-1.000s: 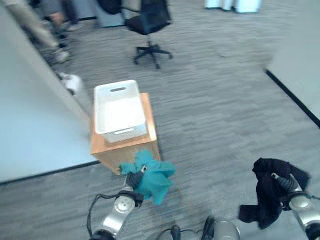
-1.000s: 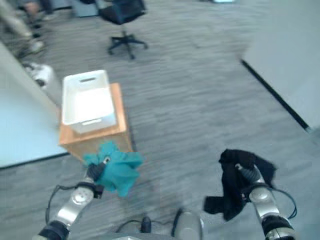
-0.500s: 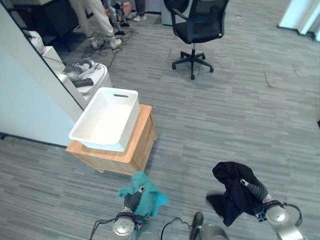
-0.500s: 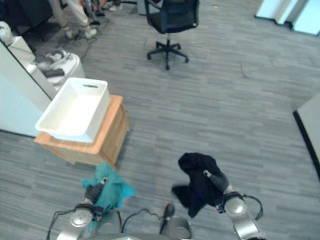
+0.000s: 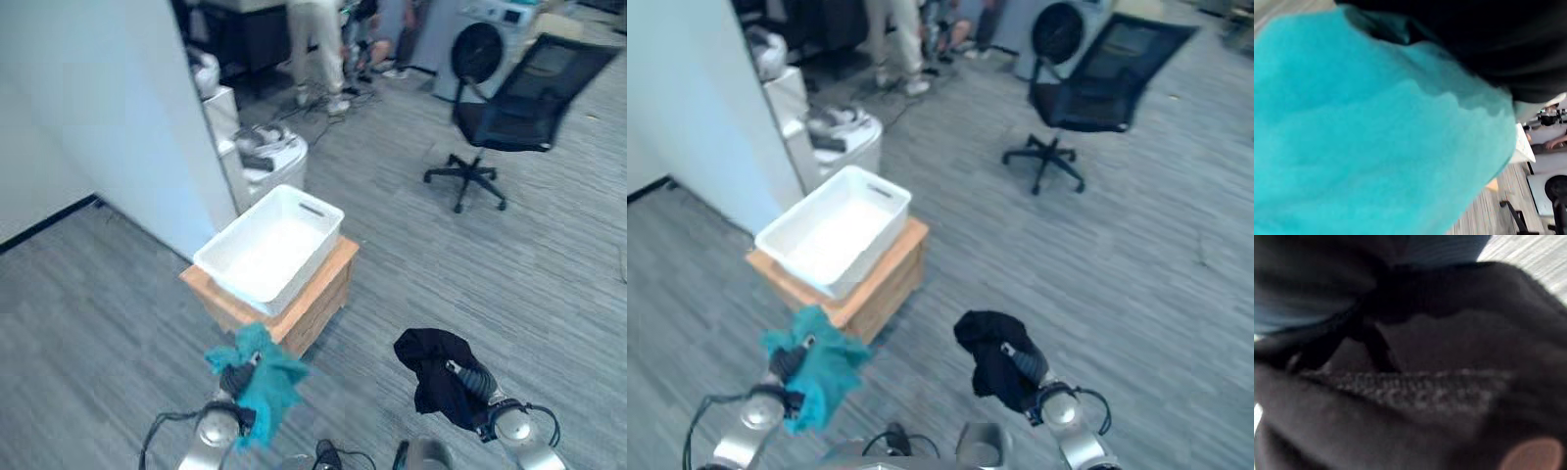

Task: Tidy up the quilt and then pick up the clothes from the bed and put them into the laundry hamper.

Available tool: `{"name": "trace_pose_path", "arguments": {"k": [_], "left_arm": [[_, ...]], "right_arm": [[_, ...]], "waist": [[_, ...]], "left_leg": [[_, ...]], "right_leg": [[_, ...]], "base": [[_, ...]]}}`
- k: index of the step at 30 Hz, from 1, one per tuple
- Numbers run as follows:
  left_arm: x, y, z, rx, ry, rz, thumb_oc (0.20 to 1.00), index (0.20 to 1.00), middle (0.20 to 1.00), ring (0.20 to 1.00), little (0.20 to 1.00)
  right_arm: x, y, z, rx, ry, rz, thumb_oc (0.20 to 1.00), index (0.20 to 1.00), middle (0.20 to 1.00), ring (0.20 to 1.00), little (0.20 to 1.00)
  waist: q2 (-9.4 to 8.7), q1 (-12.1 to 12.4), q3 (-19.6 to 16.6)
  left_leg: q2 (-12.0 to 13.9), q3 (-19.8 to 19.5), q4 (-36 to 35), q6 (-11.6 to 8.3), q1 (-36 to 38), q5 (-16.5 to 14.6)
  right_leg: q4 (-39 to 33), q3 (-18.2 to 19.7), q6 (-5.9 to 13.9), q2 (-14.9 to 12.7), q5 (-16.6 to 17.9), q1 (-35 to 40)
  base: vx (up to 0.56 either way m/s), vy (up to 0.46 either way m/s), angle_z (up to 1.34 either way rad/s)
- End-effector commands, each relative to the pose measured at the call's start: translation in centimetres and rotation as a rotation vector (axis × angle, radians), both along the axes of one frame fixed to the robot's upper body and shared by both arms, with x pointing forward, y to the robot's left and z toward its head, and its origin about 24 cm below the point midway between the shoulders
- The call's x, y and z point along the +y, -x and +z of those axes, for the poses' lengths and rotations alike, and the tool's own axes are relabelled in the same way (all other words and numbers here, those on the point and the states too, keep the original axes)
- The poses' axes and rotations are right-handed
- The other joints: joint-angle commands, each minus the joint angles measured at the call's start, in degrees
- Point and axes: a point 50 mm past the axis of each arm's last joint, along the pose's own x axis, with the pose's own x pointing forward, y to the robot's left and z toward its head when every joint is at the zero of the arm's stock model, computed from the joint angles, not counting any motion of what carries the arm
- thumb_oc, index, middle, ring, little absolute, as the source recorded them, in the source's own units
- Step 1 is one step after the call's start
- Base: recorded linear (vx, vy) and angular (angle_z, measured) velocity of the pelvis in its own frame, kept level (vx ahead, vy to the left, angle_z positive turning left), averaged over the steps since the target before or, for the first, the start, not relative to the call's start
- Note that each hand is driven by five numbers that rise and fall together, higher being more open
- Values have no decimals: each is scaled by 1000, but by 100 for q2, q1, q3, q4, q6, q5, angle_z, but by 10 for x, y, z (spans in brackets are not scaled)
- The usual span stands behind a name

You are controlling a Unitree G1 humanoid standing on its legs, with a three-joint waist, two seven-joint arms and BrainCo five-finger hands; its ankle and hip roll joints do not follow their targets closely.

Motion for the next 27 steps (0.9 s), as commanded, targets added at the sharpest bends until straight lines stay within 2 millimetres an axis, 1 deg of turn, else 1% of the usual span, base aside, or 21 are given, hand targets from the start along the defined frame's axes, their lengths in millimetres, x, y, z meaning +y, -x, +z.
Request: {"name": "trace_pose_path", "arguments": {"k": [1,2,4,6,7,8,10,12,13,14,15,16,17,18,19,20,21,22,23,24,27], "left_arm": [[4,-10,21,-119,-52,-44,200,200,200,200,200],[5,-9,23,-134,-49,-39,200,200,200,200,200],[6,-10,25,-147,-60,-42,200,200,200,200,200],[11,-16,33,-176,-78,-45,200,200,200,200,200],[11,-16,33,-175,-78,-45,200,200,200,200,200],[16,-16,37,-189,-97,-54,200,200,200,200,200],[21,-12,32,-171,-87,-17,200,200,200,200,200],[17,-9,28,-165,-57,1,200,200,200,200,200],[17,-9,28,-165,-57,1,200,200,200,200,200],[16,-9,29,-174,-43,6,200,200,200,200,200],[13,-14,35,-204,-17,9,200,200,200,200,200],[14,-14,36,-207,-12,11,200,200,200,200,200],[14,-15,36,-207,-11,11,200,200,200,200,200],[15,-14,37,-209,-8,12,200,200,200,200,200],[16,-11,37,-208,-7,16,200,200,200,200,200],[17,-7,37,-207,-1,21,200,200,200,200,200],[17,-6,37,-207,0,20,200,200,200,200,200],[20,-2,40,-205,2,20,200,200,200,200,200],[19,-1,39,-203,3,19,200,200,200,200,200],[22,0,39,-192,-11,14,200,200,200,200,200],[26,-3,40,-181,-43,2,200,200,200,200,200]], "right_arm": [[2,-33,30,-191,-52,-25,200,200,200,200,200],[1,-29,28,-183,-58,-42,200,200,200,200,200],[-1,-25,25,-174,-69,-75,200,200,200,200,200],[-1,-20,23,-165,-88,-102,200,200,200,200,200],[-1,-20,23,-165,-88,-102,200,200,200,200,200],[-2,-16,23,-160,-74,-91,200,200,200,200,200],[9,-24,26,-175,-85,-34,200,200,200,200,200],[6,-36,39,-231,-40,8,200,200,200,200,200],[6,-37,39,-231,-39,8,200,200,200,200,200],[1,-41,48,-269,-16,8,200,200,200,200,200],[-9,-51,65,-343,21,-7,200,200,200,200,200],[-11,-56,73,-371,34,-5,200,200,200,200,200],[-11,-56,73,-371,34,-4,200,200,200,200,200],[-12,-60,81,-398,43,3,200,200,200,200,200],[-12,-65,90,-430,57,18,200,200,200,200,200],[-15,-69,103,-481,85,27,200,200,200,200,200],[-16,-69,104,-481,87,27,200,200,200,200,200],[-20,-70,117,-535,118,27,200,200,200,200,200],[-20,-70,117,-534,119,28,200,200,200,200,200],[-21,-69,130,-593,150,44,200,200,200,200,200],[-23,-70,144,-650,190,60,200,200,200,200,200]], "waist": [[69,48,231],[41,-25,215],[6,-171,211],[-3,-225,239],[-3,-230,240],[-70,-216,225],[-128,-221,144],[-77,-198,163],[-60,-223,165],[-81,-222,199],[-166,-235,280],[-179,-243,261],[-176,-234,270],[-191,-228,296],[-206,-189,281],[-147,-147,259],[-145,-153,254],[-76,-194,240],[-75,-194,241],[-52,-243,150],[-99,-338,170]], "left_leg": [[585,3,-626,-704,359,200],[622,-301,-607,-856,428,122],[629,-723,-588,-990,464,41],[735,-1075,-660,-1149,555,-21],[736,-1080,-658,-1149,555,-22],[851,-1285,-618,-1279,731,-174],[956,-1349,-317,-1392,761,-240],[1263,-1359,399,-1571,527,63],[1288,-1392,454,-1583,490,40],[1531,-1216,1227,-1631,114,326],[1841,-521,2149,-1520,-339,485],[1862,-217,2202,-1564,-427,386],[1866,-197,2229,-1563,-416,347],[1753,141,2097,-1483,-552,320],[1456,333,1779,-1398,-703,164],[1317,567,1334,-1456,-858,134],[1293,558,1287,-1465,-830,131],[1381,964,763,-1440,-668,325],[1354,971,693,-1430,-631,355],[1089,746,83,-1295,-307,420],[987,706,-212,-1179,-57,413]], "right_leg": [[-1615,265,236,262,939,547],[-3064,629,69,245,788,570],[-4369,1550,67,354,903,568],[-4972,2200,164,311,1137,372],[-4977,2194,164,310,1138,378],[-4984,2292,223,184,1138,349],[-4925,2156,240,231,1145,536],[-4996,2005,135,336,1133,772],[-5006,1974,125,350,1138,785],[-5112,1746,-5,339,1106,1001],[-5176,1376,-224,395,886,1376],[-5176,1291,-255,447,763,1517],[-5176,1303,-250,442,741,1526],[-5176,1229,-291,465,770,1576],[-5176,1202,-282,484,730,1650],[-5161,1044,-258,590,558,1839],[-5155,1037,-252,581,535,1850],[-5076,840,-250,682,419,1892],[-5062,840,-246,673,415,1894],[-4560,677,-178,693,329,1785],[-3747,516,-12,615,417,1511]], "base": [[366,-412,129],[385,-366,117],[457,-411,162],[283,-293,124],[323,-384,120],[380,-433,139],[424,-495,128],[243,-330,55],[120,-266,22],[174,-379,52],[306,-435,124],[270,-292,127],[154,-108,92],[98,-55,6],[241,-56,-17],[242,-2,-17],[225,46,-17],[71,42,-1],[140,113,21],[105,98,23],[71,76,43]]}}
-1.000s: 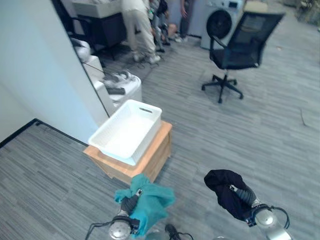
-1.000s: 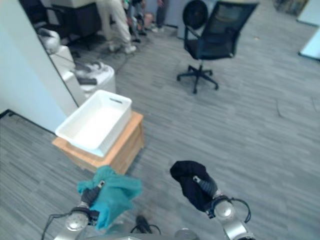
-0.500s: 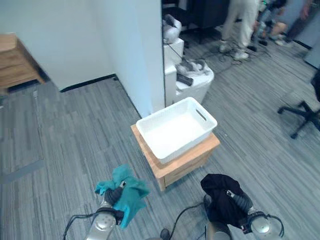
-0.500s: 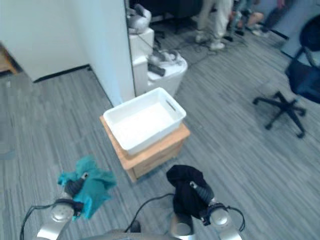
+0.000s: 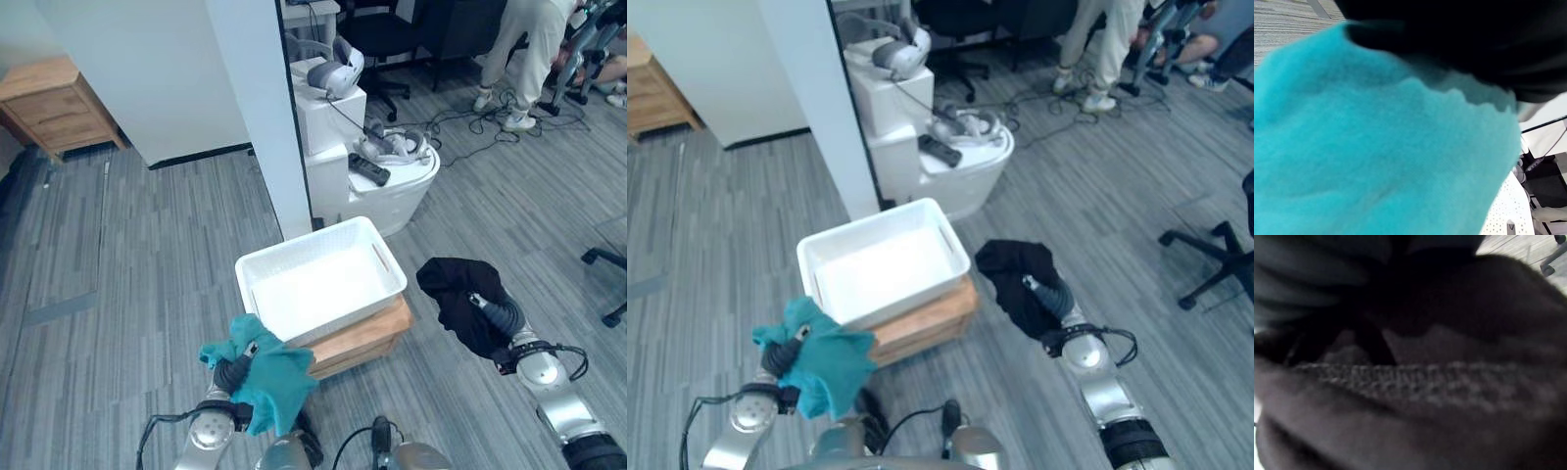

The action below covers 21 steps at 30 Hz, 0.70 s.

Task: Tidy up the quilt and then pick up the clothes from the bed and put them into the laundry hamper.

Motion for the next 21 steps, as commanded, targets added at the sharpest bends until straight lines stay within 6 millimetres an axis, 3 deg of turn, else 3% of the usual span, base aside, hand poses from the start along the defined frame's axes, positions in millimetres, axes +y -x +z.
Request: {"name": "trace_pose_path", "arguments": {"k": [1,2,4,5,6,7,8,9,14,18,20,21], "left_arm": [[27,-9,23,-84,-110,-2,200,200,200,200,200],[28,-9,24,-88,-118,-3,200,200,200,200,200],[28,-9,25,-92,-119,-6,200,200,200,200,200],[27,-8,25,-92,-116,-8,200,200,200,200,200],[26,-5,25,-85,-101,-17,200,200,200,200,200],[26,-5,24,-84,-101,-19,200,200,200,200,200],[25,-5,25,-85,-94,-27,200,200,200,200,200],[25,-6,25,-79,-96,-42,200,200,200,200,200],[26,-6,24,-79,-76,-19,200,200,200,200,200],[21,-17,37,-166,-4,-10,200,200,200,200,200],[20,-19,43,-195,14,-9,200,200,200,200,200],[20,-24,56,-260,24,-20,200,200,200,200,200]], "right_arm": [[13,-20,66,-320,75,89,200,200,200,200,200],[15,-22,72,-351,79,92,200,200,200,200,200],[18,-24,80,-387,80,106,200,200,200,200,200],[20,-26,87,-419,87,113,200,200,200,200,200],[22,-28,96,-451,90,131,200,200,200,200,200],[22,-28,95,-450,90,130,200,200,200,200,200],[24,-28,100,-468,92,145,200,200,200,200,200],[28,-30,105,-487,82,162,200,200,200,200,200],[49,-44,117,-514,88,245,200,200,200,200,200],[81,-75,106,-426,103,308,200,200,200,200,200],[82,-80,100,-400,115,304,200,200,200,200,200],[80,-85,93,-359,128,287,200,200,200,200,200]], "waist": [[-93,-14,-54],[-142,-36,-29],[-180,-18,-25],[-192,3,-34],[-212,43,-22],[-202,40,-48],[-233,67,-47],[-302,154,-111],[-406,353,-271],[-143,628,19],[-63,646,100],[116,710,240]], "left_leg": [[-188,-286,-971,118,923,-87],[-227,-326,-1114,145,1013,-77],[-255,-368,-1192,171,1066,-97],[-240,-427,-1204,178,1063,-119],[-195,-481,-1229,187,993,-24],[-210,-586,-1227,157,1032,-141],[-185,-538,-1234,170,958,-32],[-220,-746,-1231,135,891,-51],[-187,-771,-1230,49,885,-37],[-123,-946,-1227,-72,636,139],[-118,-978,-1224,-94,567,182],[-117,-1028,-1225,-130,433,257]], "right_leg": [[2291,-43,991,-993,-466,-774],[2552,42,1115,-1083,-345,-976],[2543,96,1142,-1164,-315,-1030],[2419,132,1100,-1207,-318,-1063],[2047,240,934,-1146,-291,-1135],[2046,283,985,-1150,-369,-1092],[1771,304,897,-1123,-336,-1075],[1065,433,831,-1126,-374,-917],[625,198,879,-1168,-114,-549],[467,-47,746,-1131,-311,-539],[436,-79,719,-1132,-316,-559],[404,-117,698,-1150,-314,-628]], "base": [[73,78,35],[42,54,14],[41,-7,23],[19,-95,37],[62,-67,32],[-10,-110,34],[77,-110,46],[45,-180,88],[114,-125,78],[22,-138,8],[-62,-68,16],[-73,-59,24]]}}
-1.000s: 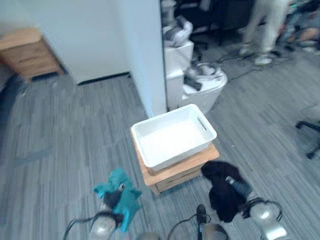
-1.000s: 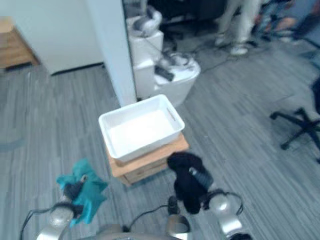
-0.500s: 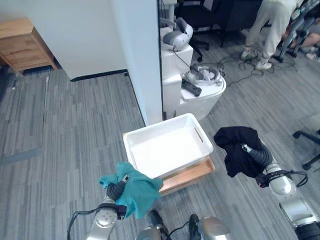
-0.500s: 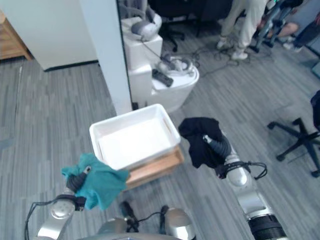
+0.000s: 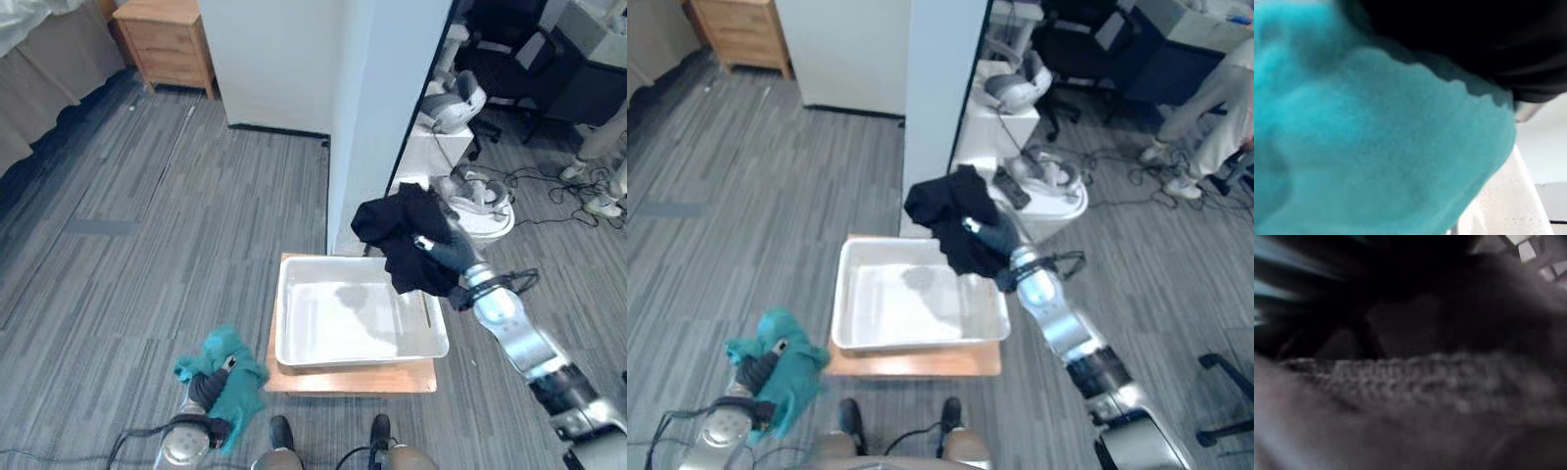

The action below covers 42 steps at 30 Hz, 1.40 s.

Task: Tidy up the quilt and then pick up the clothes from the bed and put them into the laundry hamper.

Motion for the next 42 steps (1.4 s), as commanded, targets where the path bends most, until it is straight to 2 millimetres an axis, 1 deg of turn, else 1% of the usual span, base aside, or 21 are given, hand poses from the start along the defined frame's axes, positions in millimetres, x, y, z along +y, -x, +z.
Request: {"name": "trace_pose_path", "arguments": {"k": [1,3,4,5,6,7,11,12,13,16,21,26,27,28,30,32,36,37,38,40,42], "left_arm": [[1,-31,46,-260,34,-33,200,200,200,200,200],[1,-39,63,-350,45,-28,200,200,200,200,200],[1,-46,74,-403,42,-32,200,200,200,200,200],[2,-51,82,-443,38,-29,200,200,200,200,200],[2,-51,82,-443,38,-29,200,200,200,200,200],[1,-66,110,-572,23,-48,200,200,200,200,200],[-6,-79,160,-795,-8,-110,200,200,200,200,200],[-6,-79,160,-795,-8,-111,200,200,200,200,200],[-13,-81,178,-879,-2,-143,200,200,200,200,200],[-16,-82,185,-904,-21,-162,200,200,200,200,200],[-29,-80,163,-823,-4,-180,200,200,200,200,200],[-27,-84,114,-580,-97,-158,200,200,200,200,200],[-29,-84,92,-482,-93,-151,200,200,200,200,200],[-30,-84,92,-482,-93,-152,200,200,200,200,200],[-38,-95,71,-391,-167,-166,200,200,200,200,200],[-42,-107,68,-373,-228,-167,200,200,200,200,200],[-49,-129,63,-331,-265,-157,200,200,200,200,200],[-50,-131,60,-315,-240,-137,765,765,765,765,765],[-51,-131,54,-291,-176,-101,1000,1000,1000,1000,1000],[-59,-125,34,-205,47,-11,1000,1000,1000,1000,1000],[-60,-123,30,-193,179,35,1000,1000,1000,1000,1000]], "right_arm": [[-7,-9,23,-107,10,-44,200,200,200,200,200],[-14,-14,9,-45,47,-85,200,200,200,200,200],[-17,-16,3,-17,52,-105,344,344,344,344,344],[-21,-17,-3,7,64,-121,1000,1000,1000,1000,1000],[-21,-17,-2,6,64,-121,1000,1000,1000,1000,1000],[-30,-18,-6,21,121,-150,1000,1000,1000,1000,1000],[-38,-14,-2,-24,247,-145,1000,1000,1000,1000,1000],[-38,-14,-2,-24,247,-145,1000,1000,1000,1000,1000],[-36,-10,-5,-37,274,-129,1000,1000,1000,1000,1000],[-36,-2,-7,-45,304,-109,1000,1000,1000,1000,1000],[-42,26,-13,-72,336,-79,1000,1000,1000,1000,1000],[-52,51,-20,-50,316,-111,1000,1000,1000,1000,1000],[-54,58,-24,-36,283,-118,1000,1000,1000,1000,1000],[-54,58,-24,-35,284,-119,1000,1000,1000,1000,1000],[-52,65,-28,-23,228,-127,1000,1000,1000,1000,1000],[-51,68,-32,-13,215,-125,1000,1000,1000,1000,1000],[-51,72,-44,25,209,-137,1000,1000,1000,1000,1000],[-52,73,-47,36,212,-143,1000,1000,1000,1000,1000],[-54,75,-52,54,217,-150,1000,1000,1000,1000,1000],[-57,80,-63,110,221,-163,1000,1000,1000,1000,1000],[-61,84,-68,143,222,-179,1000,1000,1000,1000,1000]], "waist": [[502,50,283],[785,92,404],[865,93,443],[912,89,453],[914,86,455],[980,62,457],[969,-23,367],[969,-20,370],[906,-91,300],[831,-155,214],[669,-444,61],[651,-841,-32],[673,-1037,-32],[678,-1024,-38],[728,-1379,79],[777,-1582,161],[862,-1868,321],[886,-1903,338],[918,-1930,345],[960,-1983,325],[1013,-2034,283]], "left_leg": [[177,240,-33,-217,157,-332],[169,172,-43,-276,-17,-237],[177,148,-43,-305,-63,-206],[187,134,-43,-323,-85,-197],[189,131,-43,-324,-88,-196],[223,101,-44,-377,-112,-160],[288,108,-44,-439,-40,-159],[289,110,-44,-440,-35,-160],[341,156,-44,-458,55,-169],[388,213,-44,-469,176,-196],[478,393,-44,-475,469,-252],[527,749,-44,-484,744,-328],[524,886,-44,-487,787,-340],[524,894,-44,-487,786,-342],[523,1131,-44,-501,729,-346],[507,1164,-44,-556,704,-470],[507,1315,-44,-563,514,-446],[503,1335,-44,-564,487,-438],[507,1362,-44,-564,475,-427],[501,1382,-44,-569,494,-413],[495,1371,-44,-573,538,-415]], "right_leg": [[385,-150,186,-461,-872,108],[288,-208,173,-482,-837,8],[255,-220,166,-479,-827,-14],[222,-230,159,-472,-819,-22],[220,-233,158,-470,-818,-22],[133,-242,154,-438,-810,-1],[-6,-214,154,-350,-842,125],[-5,-212,153,-349,-843,129],[-27,-169,142,-300,-882,199],[-27,-91,134,-258,-929,269],[-27,97,125,-177,-976,377],[-27,373,138,-110,-961,367],[-27,516,160,-99,-926,291],[-27,524,161,-99,-924,285],[-27,805,182,-83,-805,-17],[-25,953,243,-105,-811,-180],[-1,1124,277,-104,-688,-547],[1,1146,280,-102,-675,-591],[2,1157,275,-102,-666,-626],[-2,1171,256,-98,-674,-613],[-7,1169,238,-88,-696,-562]], "base": [[-67,-39,19],[-64,-26,11],[-55,-50,10],[-20,-37,8],[-6,-73,21],[10,-76,24],[27,-72,16],[25,-77,0],[16,-55,-4],[65,-76,-14],[58,-37,-29],[43,-5,-52],[20,16,-47],[-7,25,-61],[-47,42,-87],[-34,60,-45],[-49,70,-34],[-46,34,-33],[-24,27,-24],[1,11,-16],[16,7,-3]]}}
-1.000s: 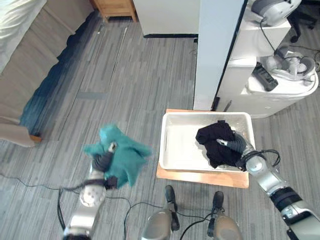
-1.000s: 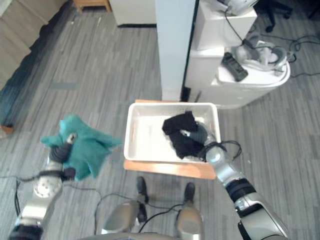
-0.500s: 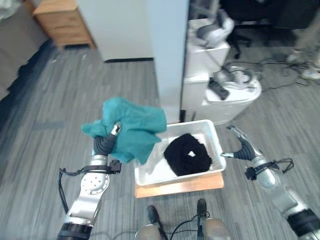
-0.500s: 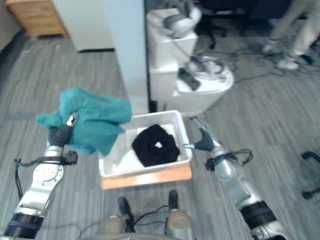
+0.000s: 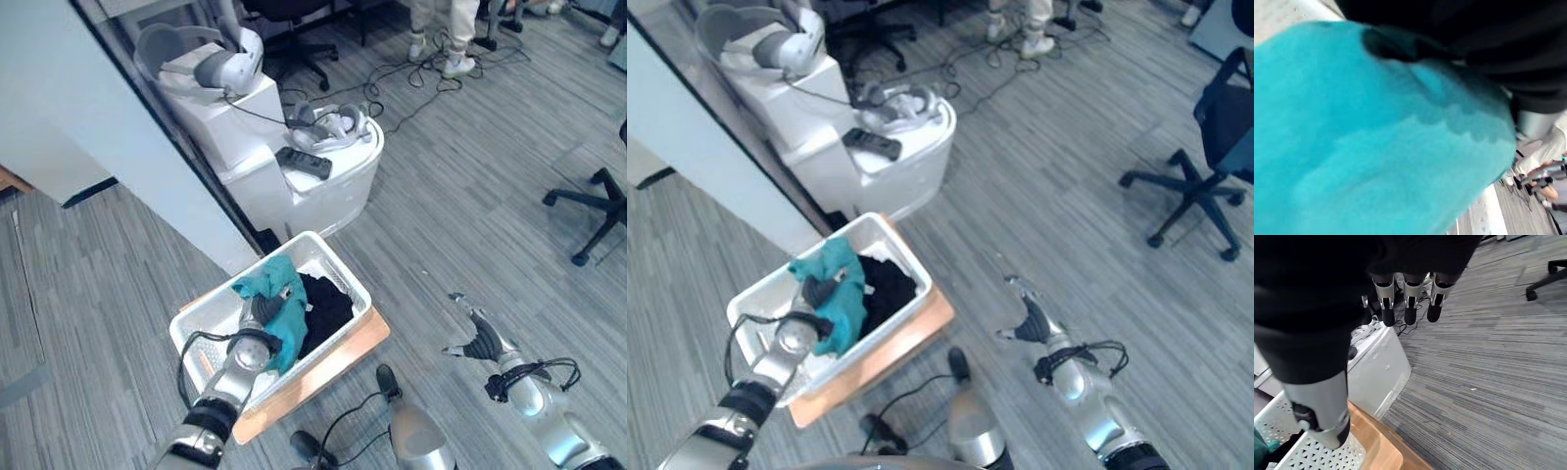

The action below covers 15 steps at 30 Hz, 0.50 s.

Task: Tidy up the quilt and then pick up the clothes from the bed and put them into the laundry hamper.

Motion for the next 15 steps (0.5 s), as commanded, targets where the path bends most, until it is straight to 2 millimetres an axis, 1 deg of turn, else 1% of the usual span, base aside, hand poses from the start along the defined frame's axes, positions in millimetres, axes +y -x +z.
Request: {"name": "trace_pose_path", "arguments": {"k": [1,2,4,5,7,8,9,10,11,12,13,14,15], "left_arm": [[13,-18,20,-71,160,86,1000,1000,1000,1000,1000],[17,-14,28,-137,307,134,1000,1000,1000,1000,1000],[17,-14,27,-135,308,134,1000,1000,1000,1000,1000],[26,-8,33,-175,340,150,1000,1000,1000,1000,1000],[34,-4,38,-202,349,157,1000,1000,1000,1000,1000],[40,-2,44,-232,351,161,1000,1000,1000,1000,1000],[41,-2,44,-231,351,161,1000,1000,1000,1000,1000],[46,0,51,-265,348,163,1000,1000,1000,1000,1000],[56,3,63,-323,334,177,1000,1000,1000,1000,1000],[62,4,70,-360,332,189,1000,1000,1000,1000,1000],[63,5,70,-359,331,190,1000,1000,1000,1000,1000],[74,12,74,-394,322,223,1000,1000,1000,1000,1000],[74,12,74,-394,322,224,1000,1000,1000,1000,1000]], "right_arm": [[-1,-19,25,-122,-35,-4,1000,1000,1000,1000,1000],[-9,-13,22,-99,-51,-43,1000,1000,1000,1000,1000],[-10,-12,22,-98,-51,-44,1000,1000,1000,1000,1000],[-15,-8,19,-77,-50,-58,1000,1000,1000,1000,1000],[-16,-5,14,-48,-53,-64,1000,1000,1000,1000,1000],[-18,-4,11,-34,-51,-68,1000,1000,1000,1000,1000],[-17,-4,11,-33,-52,-67,1000,1000,1000,1000,1000],[-19,-2,8,-16,-49,-74,1000,1000,1000,1000,1000],[-20,0,0,17,-48,-86,1000,1000,1000,1000,1000],[-22,2,-4,38,-42,-96,1000,1000,1000,1000,1000],[-22,2,-5,39,-43,-95,1000,1000,1000,1000,1000],[-24,6,-16,83,-54,-124,1000,1000,1000,1000,1000],[-24,6,-16,83,-54,-124,1000,1000,1000,1000,1000]], "waist": [[103,-6,273],[117,12,180],[115,9,175],[110,81,90],[82,158,22],[67,218,-20],[59,211,-21],[38,269,-59],[-1,400,-125],[-20,495,-169],[-27,487,-170],[-80,629,-238],[-82,625,-238]], "left_leg": [[300,-244,13,-303,326,-260],[311,-302,13,-309,405,-266],[311,-306,13,-309,408,-267],[326,-354,13,-312,472,-270],[336,-405,13,-312,511,-265],[343,-443,13,-316,536,-259],[344,-447,13,-318,541,-259],[348,-488,13,-318,566,-258],[356,-570,13,-323,610,-260],[363,-612,13,-326,624,-258],[364,-616,13,-327,627,-258],[376,-705,13,-332,649,-249],[375,-706,13,-332,649,-248]], "right_leg": [[28,-150,360,-313,-862,283],[21,-195,330,-293,-912,383],[20,-199,329,-293,-914,388],[15,-248,313,-277,-957,507],[16,-306,298,-261,-990,612],[20,-346,289,-249,-1005,678],[19,-350,288,-249,-1007,686],[21,-384,279,-239,-1019,747],[23,-461,265,-229,-1044,856],[24,-506,256,-218,-1063,916],[23,-509,256,-218,-1066,922],[24,-591,243,-204,-1081,1004],[24,-592,243,-205,-1082,1005]], "base": [[42,-5,0],[0,0,0],[20,-12,6],[15,-22,13],[10,-31,12],[3,-23,9],[2,-28,14],[-6,-37,28],[-8,-51,29],[-10,-39,29],[-5,-48,18],[-2,-33,24],[-2,-47,27]]}}
